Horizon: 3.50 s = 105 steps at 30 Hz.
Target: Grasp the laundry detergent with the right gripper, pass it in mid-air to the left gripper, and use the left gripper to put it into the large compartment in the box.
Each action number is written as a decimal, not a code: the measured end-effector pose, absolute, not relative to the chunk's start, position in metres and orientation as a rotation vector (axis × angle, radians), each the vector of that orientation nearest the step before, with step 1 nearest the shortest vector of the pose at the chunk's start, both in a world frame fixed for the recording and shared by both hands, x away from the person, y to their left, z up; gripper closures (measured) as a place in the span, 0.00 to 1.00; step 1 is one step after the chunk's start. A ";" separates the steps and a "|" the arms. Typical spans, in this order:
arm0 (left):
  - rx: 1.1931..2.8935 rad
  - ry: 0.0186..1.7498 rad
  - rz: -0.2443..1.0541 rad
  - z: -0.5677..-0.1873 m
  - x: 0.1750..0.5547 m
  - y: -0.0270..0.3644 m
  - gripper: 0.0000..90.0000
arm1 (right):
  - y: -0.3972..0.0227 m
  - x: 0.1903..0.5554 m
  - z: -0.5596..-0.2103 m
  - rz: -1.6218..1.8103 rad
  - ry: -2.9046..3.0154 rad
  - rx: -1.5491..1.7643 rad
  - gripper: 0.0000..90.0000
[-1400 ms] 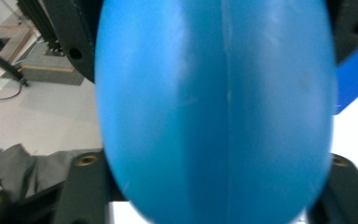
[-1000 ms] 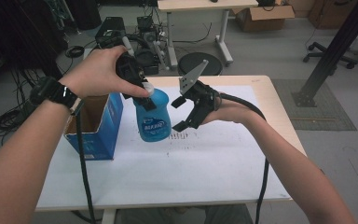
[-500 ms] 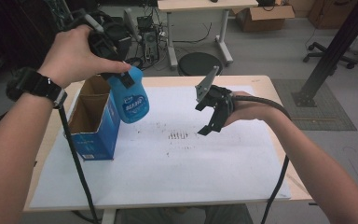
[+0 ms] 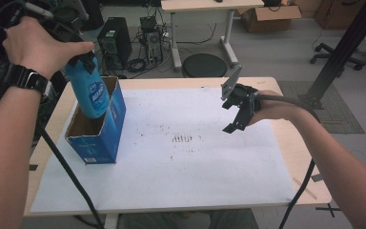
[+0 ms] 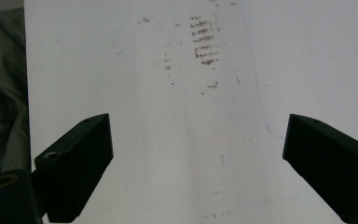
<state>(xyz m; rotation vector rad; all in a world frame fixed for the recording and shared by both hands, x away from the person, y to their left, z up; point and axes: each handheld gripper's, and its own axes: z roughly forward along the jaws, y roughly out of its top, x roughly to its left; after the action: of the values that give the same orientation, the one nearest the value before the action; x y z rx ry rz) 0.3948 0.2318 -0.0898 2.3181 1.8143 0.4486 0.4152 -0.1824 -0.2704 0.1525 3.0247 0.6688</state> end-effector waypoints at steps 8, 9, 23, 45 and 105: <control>2.202 1.915 0.429 -0.096 0.395 0.257 0.42 | -0.201 0.416 -0.273 0.625 3.019 0.200 0.09; 2.195 1.923 0.430 -0.097 0.395 0.258 0.42 | -0.203 0.417 -0.274 0.618 3.018 0.205 0.09; 2.165 1.979 0.413 -0.123 0.398 0.265 0.42 | -0.218 0.420 -0.281 0.570 3.009 0.247 0.09; 2.177 2.041 0.352 -0.197 0.404 0.272 0.43 | -0.212 0.420 -0.290 0.547 3.030 0.241 0.09; 2.221 2.061 0.290 -0.266 0.408 0.268 0.42 | -0.214 0.419 -0.299 0.544 3.048 0.263 0.08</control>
<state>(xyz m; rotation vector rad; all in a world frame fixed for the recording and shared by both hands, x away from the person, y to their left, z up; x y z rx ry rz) 0.4076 0.2679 -0.2663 2.2215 2.0614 0.2897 0.4194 -0.2144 -0.2994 0.2634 3.0477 0.5436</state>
